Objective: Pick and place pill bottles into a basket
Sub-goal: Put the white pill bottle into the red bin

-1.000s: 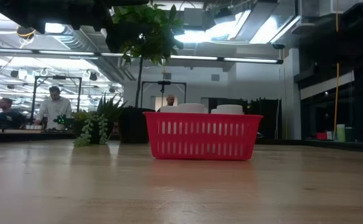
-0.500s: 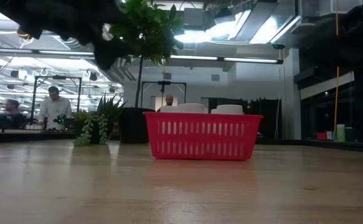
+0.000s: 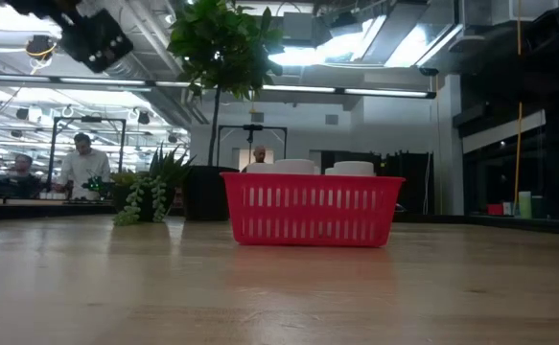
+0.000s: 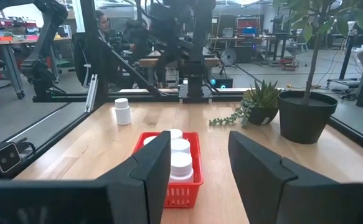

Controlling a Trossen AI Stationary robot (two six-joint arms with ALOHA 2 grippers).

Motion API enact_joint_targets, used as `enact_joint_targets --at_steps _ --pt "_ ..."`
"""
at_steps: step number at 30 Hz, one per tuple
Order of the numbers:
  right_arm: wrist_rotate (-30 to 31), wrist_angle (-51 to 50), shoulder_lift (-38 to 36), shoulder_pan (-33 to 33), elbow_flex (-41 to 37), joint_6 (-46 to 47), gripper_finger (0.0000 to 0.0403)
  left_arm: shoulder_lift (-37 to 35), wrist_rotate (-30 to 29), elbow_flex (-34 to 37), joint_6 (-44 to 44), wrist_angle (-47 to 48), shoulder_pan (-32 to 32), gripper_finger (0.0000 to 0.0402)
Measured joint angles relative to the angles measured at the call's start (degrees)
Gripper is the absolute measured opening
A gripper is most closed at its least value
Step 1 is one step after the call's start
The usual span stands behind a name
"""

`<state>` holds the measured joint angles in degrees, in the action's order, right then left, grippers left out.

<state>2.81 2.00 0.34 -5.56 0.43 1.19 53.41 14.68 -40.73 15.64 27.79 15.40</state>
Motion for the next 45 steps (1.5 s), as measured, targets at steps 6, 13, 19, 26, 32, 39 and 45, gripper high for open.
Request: enact_joint_targets --at_steps 6,13,19,26,32,39,45 --pt "0.0 0.0 0.0 0.0 0.0 0.0 0.0163 1.4 -5.1 -3.7 -1.2 12.4 5.5 0.0282" --pt "0.0 0.0 0.0 0.0 0.0 0.0 0.0163 6.5 -7.7 -7.7 1.9 17.4 13.8 0.0303" --pt "0.0 0.0 0.0 0.0 0.0 0.0 0.0163 14.9 -13.4 -14.9 3.2 18.6 21.2 0.0334" --pt "0.0 0.0 0.0 0.0 0.0 0.0 0.0163 25.9 -17.1 -24.5 4.8 26.1 25.0 0.0362" --pt "0.0 0.0 0.0 0.0 0.0 0.0 0.0163 29.6 -16.7 -26.2 7.3 26.6 28.7 0.0363" --pt "0.0 0.0 0.0 0.0 0.0 0.0 0.0163 32.6 -20.1 -26.2 7.3 27.1 31.5 0.0364" --pt "0.0 0.0 0.0 0.0 0.0 0.0 0.0163 33.3 -21.5 -24.3 6.3 27.2 31.5 0.0364"
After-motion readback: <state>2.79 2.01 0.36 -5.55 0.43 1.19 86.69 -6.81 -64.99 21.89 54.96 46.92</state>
